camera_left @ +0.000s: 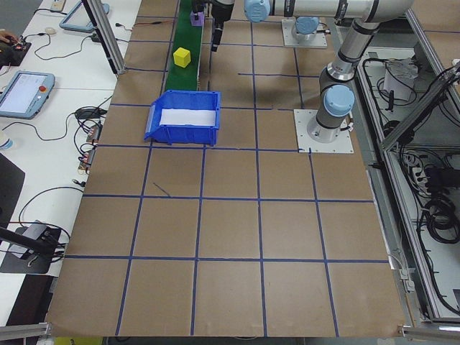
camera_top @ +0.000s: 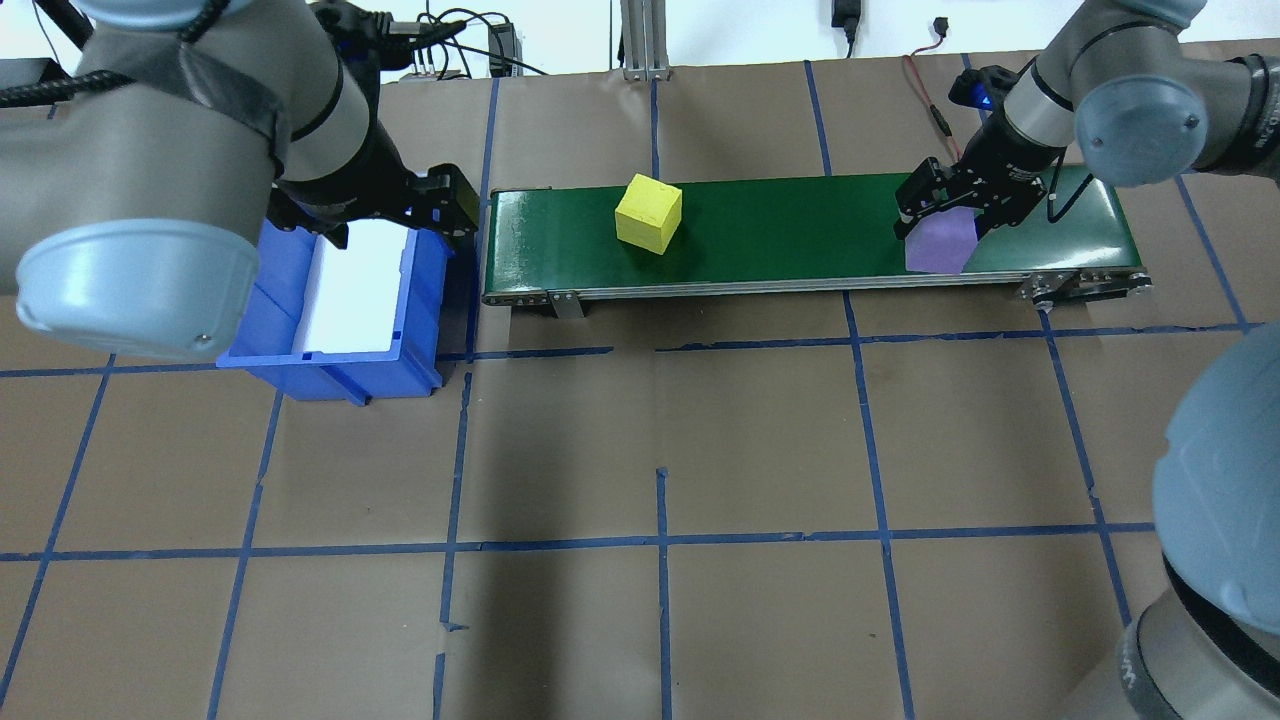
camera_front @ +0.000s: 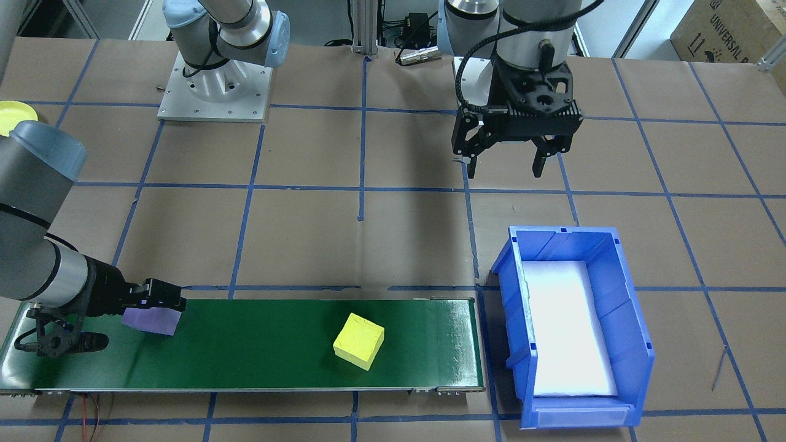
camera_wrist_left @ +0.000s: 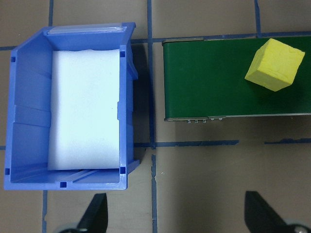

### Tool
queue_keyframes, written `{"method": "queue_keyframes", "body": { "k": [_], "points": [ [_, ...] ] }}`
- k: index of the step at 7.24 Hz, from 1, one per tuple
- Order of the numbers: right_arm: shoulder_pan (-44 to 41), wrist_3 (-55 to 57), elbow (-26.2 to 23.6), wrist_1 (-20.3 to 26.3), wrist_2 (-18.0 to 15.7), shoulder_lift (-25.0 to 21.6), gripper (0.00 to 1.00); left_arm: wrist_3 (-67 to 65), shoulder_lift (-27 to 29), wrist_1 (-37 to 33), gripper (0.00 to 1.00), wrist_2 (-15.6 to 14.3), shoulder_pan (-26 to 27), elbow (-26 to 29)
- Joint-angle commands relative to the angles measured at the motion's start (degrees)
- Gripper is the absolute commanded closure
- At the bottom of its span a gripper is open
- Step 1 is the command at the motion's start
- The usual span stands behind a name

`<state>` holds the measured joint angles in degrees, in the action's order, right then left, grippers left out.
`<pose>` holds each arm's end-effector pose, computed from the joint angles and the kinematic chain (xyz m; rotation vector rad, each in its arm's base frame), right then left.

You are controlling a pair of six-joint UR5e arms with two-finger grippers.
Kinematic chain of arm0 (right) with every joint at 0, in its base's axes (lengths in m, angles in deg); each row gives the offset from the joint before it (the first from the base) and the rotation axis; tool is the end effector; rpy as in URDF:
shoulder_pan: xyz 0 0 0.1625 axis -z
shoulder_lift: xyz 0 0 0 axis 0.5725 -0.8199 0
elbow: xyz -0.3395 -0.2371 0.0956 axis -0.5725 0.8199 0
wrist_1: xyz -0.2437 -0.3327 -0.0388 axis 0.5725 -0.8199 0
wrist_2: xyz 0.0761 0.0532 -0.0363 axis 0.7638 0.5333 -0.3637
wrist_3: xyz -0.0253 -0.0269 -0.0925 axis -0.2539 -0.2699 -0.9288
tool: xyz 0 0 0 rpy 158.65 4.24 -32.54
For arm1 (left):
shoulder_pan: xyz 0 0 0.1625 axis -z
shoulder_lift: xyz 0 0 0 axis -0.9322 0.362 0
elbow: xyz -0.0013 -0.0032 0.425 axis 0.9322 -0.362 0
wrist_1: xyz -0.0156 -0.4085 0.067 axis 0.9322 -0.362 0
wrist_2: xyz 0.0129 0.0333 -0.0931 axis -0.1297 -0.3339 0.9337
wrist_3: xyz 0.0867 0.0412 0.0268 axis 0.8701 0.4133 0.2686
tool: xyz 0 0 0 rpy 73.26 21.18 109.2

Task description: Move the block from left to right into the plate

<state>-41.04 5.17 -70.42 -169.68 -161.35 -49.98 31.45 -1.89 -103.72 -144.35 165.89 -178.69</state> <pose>0.0009 -0.6473 0.2569 -0.0530 2.8543 0.1300 -0.1828 -0.4691 0.4624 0.0470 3.0464 -0.2937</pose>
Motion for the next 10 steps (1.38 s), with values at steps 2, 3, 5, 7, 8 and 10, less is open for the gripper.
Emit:
{"method": "queue_keyframes", "body": {
  "k": [2, 3, 5, 7, 8, 10],
  "points": [
    [0.0, -0.2, 0.3, -0.7, -2.3, 0.6, 0.61, 0.8, 0.8, 0.7, 0.00, -3.0, 0.4, -1.5],
    [0.0, -0.3, 0.6, -1.3, -3.0, 0.0, 0.63, 5.8, 1.0, 1.0, 0.00, -3.3, 0.1, -0.5],
    [2.9, -2.2, 2.9, -1.9, -8.7, -0.4, 0.63, 9.7, -0.7, 1.5, 0.00, -3.6, -0.1, 2.4],
    [12.3, -9.4, 3.1, -1.9, -11.6, -1.0, 0.63, 9.5, -1.8, 0.1, 0.00, -3.8, -1.1, 2.2],
    [18.6, -17.8, 2.9, -1.9, -14.3, -1.7, 0.63, 9.5, -1.6, -0.6, 0.00, -3.8, -0.9, 2.0],
    [29.6, -29.5, 2.5, -4.0, -15.3, -1.5, 0.63, 9.6, -0.1, -0.9, 0.00, -3.6, -1.6, 0.4]
  ]
}}
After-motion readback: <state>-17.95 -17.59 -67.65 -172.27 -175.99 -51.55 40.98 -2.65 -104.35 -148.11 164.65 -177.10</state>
